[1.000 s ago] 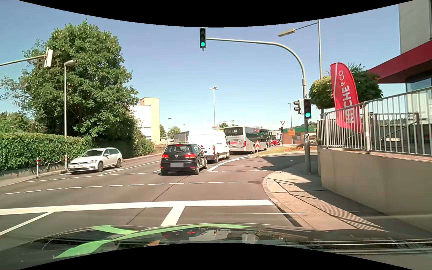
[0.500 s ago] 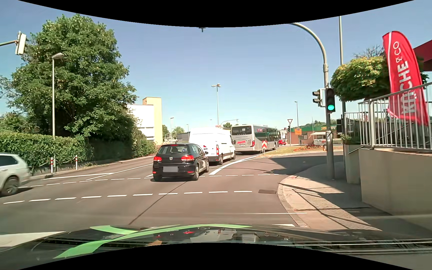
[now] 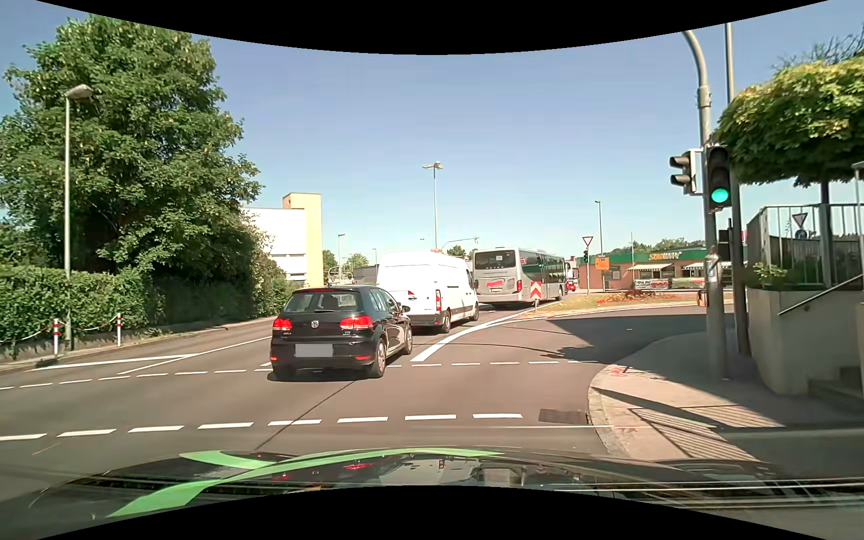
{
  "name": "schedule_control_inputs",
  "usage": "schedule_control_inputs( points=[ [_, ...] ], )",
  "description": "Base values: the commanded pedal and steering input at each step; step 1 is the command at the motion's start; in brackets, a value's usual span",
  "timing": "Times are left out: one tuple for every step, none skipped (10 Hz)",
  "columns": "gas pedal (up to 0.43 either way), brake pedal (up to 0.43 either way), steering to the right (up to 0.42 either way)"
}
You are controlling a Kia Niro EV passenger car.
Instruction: Follow the waypoints while adhering to traffic rules and regulations
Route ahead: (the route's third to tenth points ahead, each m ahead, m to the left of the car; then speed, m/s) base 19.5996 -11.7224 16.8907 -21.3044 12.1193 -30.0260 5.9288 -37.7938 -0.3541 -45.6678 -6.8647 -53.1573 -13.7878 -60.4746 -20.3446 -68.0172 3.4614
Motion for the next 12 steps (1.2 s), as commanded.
schedule_control_inputs(
  points=[
    [0.0,0.006,0.018],
    [0.0,0.006,0.02],
    [0.0,0.006,0.027],
    [0.0,0.012,0.038],
    [0.0,0.006,0.048],
    [0.0,0.012,0.049],
    [0.0,0.012,0.052],
    [0.0,0.012,0.062],
    [0.0,0.012,0.07],
    [0.0,0.018,0.077],
    [0.0,0.018,0.079],
    [0.0,0.012,0.083]
  ],
)
